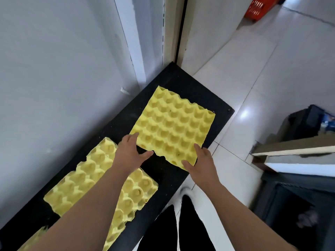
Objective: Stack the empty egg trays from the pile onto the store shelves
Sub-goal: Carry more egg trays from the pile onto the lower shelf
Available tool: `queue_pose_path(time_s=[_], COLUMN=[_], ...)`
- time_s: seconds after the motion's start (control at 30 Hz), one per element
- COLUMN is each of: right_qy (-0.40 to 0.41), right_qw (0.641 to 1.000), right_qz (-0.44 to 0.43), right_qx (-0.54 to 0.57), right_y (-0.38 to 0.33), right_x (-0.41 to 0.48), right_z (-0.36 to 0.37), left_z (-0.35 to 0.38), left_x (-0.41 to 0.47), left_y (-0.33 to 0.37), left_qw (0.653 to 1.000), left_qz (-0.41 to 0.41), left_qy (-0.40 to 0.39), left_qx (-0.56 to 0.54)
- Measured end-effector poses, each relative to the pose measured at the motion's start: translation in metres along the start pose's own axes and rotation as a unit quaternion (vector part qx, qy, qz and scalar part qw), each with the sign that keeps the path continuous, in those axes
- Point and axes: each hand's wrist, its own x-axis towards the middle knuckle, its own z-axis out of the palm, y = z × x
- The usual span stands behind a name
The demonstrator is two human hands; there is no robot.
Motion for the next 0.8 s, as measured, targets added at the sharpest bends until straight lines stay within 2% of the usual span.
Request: queue_pose_path(time_s=[0.27,0.37,0.57,0.8], right_qy=[-0.02,-0.034,-0.01,0.003], right_qw=[0.998,0.995,0.997,0.999], right_qz=[0.065,0.07,0.035,-0.027], right_qx=[0.016,0.06,0.066,0.035], right_y=[0.033,0.04,0.036,0.006], right_x=[0.07,0.077,0.077,0.054], right_z=[0.053,0.061,0.051,0.006], left_z=[0.038,0.049,0.049,0.011], left_x=[0.09,0.1,0.096,0.048], left_y=[-0.034,-0.037,-0.035,-0.019], left_qw=[0.997,0.997,0.995,0.991], left_qz=[-0.061,-0.065,-0.073,-0.064], left_qy=[-0.05,-0.036,-0.011,0.032], left_qx=[-0.01,-0.036,-0.062,-0.113])
